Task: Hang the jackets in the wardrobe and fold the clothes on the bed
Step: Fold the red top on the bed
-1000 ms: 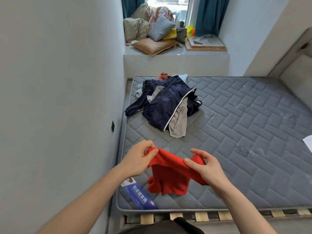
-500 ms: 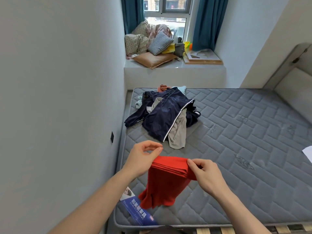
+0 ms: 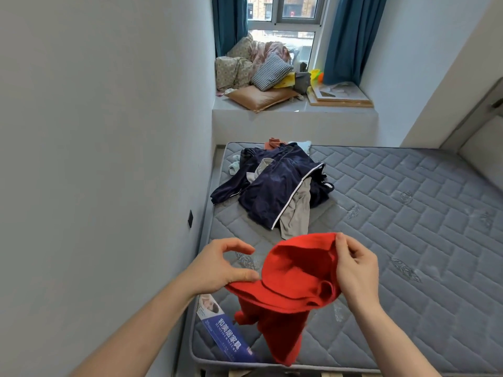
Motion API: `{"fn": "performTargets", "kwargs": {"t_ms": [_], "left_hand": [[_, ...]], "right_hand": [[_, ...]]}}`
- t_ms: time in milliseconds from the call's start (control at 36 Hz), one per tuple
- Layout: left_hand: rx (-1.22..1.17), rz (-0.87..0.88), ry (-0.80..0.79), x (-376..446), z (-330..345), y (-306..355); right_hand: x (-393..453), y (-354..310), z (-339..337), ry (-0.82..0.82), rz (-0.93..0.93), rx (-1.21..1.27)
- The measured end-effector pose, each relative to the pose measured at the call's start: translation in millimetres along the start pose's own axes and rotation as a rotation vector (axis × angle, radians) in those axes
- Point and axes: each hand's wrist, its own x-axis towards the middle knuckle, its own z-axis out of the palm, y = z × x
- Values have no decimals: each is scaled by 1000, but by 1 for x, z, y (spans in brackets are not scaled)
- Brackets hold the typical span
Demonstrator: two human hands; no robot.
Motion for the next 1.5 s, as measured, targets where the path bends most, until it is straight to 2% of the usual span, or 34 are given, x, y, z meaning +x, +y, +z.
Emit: {"fn": "performTargets", "kwargs": {"t_ms": [83, 167, 222, 306, 417, 472, 556, 639, 722, 778, 833, 889, 972, 1028, 1111, 1167, 1306, 1361, 1500], "left_hand": [[251, -8, -14, -5, -16, -9], [248, -84, -190, -8, -29, -6], [185, -114, -279, -9, -31, 2], [191, -72, -359, -2, -25, 16], [289, -108, -527, 11, -15, 40], [431, -130, -575, 18, -13, 48], [635, -105, -513, 32, -13, 55], [738, 36, -314, 45, -19, 69], [753, 206, -192, 53, -22, 86], [762, 324, -145, 55, -20, 97], [799, 429, -93, 54, -16, 110], [735, 484, -108, 53, -11, 122], [604, 484, -201, 49, -5, 139], [545, 502, -231, 46, -4, 148], [479, 509, -234, 43, -10, 157], [463, 495, -205, 43, -20, 159], [428, 441, -84, 46, -53, 148], [424, 423, -43, 48, -64, 139], [365, 378, 25, 59, -77, 118]], "right_hand": [[14, 8, -14, 144, -23, 26], [24, 15, -29, 222, -15, -33], [27, 22, -34, 246, 19, -59], [29, 31, -36, 259, 75, -66], [27, 38, -35, 251, 112, -20], [28, 43, -37, 249, 128, 0], [23, 51, -45, 235, 151, -29], [13, 57, -51, 168, 189, -94], [8, 59, -50, 86, 198, -120], [1, 50, -43, -54, 154, -179], [-3, 43, -36, -256, 25, -257], [-4, 31, -24, -456, -105, -311], [-4, 13, 1, -656, -248, -267], [-1, 3, 18, -730, -231, -149], [7, -6, 33, -727, -132, -63], [16, -8, 37, -677, -136, -138], [35, -11, 28, -686, -167, -258], [43, -9, 21, -719, -166, -299], [58, -1, 5, -854, -28, -354]]}}
